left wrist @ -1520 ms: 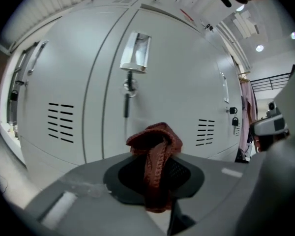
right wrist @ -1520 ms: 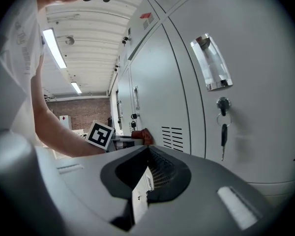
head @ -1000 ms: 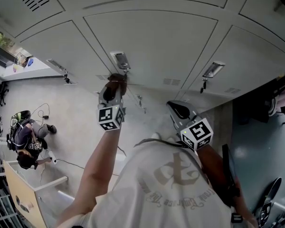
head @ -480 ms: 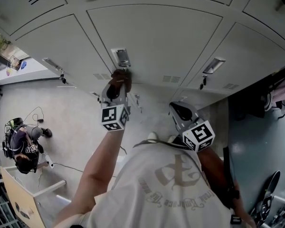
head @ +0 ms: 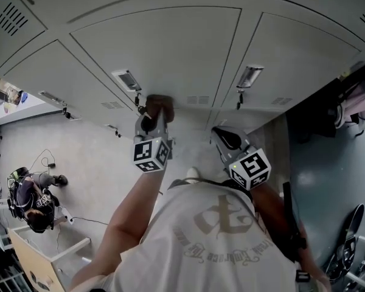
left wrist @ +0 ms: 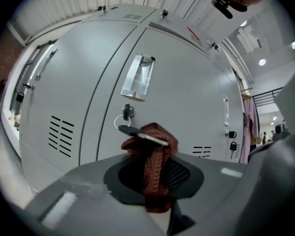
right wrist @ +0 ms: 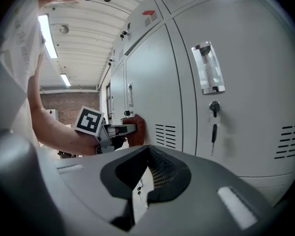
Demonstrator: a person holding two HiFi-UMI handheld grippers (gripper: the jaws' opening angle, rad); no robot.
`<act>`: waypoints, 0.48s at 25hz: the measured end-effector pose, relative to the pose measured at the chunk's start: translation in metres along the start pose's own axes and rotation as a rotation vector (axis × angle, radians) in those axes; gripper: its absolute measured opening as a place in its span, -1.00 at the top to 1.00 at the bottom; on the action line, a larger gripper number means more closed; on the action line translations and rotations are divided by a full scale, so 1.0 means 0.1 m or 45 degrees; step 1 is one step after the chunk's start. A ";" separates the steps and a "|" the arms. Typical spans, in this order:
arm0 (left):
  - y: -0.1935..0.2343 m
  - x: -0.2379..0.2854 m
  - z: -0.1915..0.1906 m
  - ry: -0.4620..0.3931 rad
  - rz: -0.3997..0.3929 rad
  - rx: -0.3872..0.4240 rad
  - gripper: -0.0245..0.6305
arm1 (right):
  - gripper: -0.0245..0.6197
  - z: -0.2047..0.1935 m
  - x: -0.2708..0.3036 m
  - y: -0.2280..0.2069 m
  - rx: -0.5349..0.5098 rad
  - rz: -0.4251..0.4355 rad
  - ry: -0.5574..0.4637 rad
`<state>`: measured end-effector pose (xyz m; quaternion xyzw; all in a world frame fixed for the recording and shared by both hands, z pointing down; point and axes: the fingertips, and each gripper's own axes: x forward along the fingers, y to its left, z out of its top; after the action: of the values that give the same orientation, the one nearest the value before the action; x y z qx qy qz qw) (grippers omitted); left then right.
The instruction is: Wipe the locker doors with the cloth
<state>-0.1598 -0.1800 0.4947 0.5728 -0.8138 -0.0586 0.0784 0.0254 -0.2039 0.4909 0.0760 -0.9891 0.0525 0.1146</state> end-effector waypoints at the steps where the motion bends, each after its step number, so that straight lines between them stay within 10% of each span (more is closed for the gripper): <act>1: -0.05 0.02 0.00 -0.005 0.000 0.000 0.69 | 0.90 0.00 -0.03 -0.05 0.002 -0.004 -0.005; 12: -1.13 0.28 -0.10 0.022 -0.211 0.034 0.69 | 0.90 0.04 -0.28 -0.44 -0.004 -0.001 -0.038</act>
<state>-0.0627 -0.2447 0.4851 0.6396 -0.7637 -0.0490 0.0728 0.0585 -0.2435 0.4844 0.0771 -0.9908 0.0499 0.0998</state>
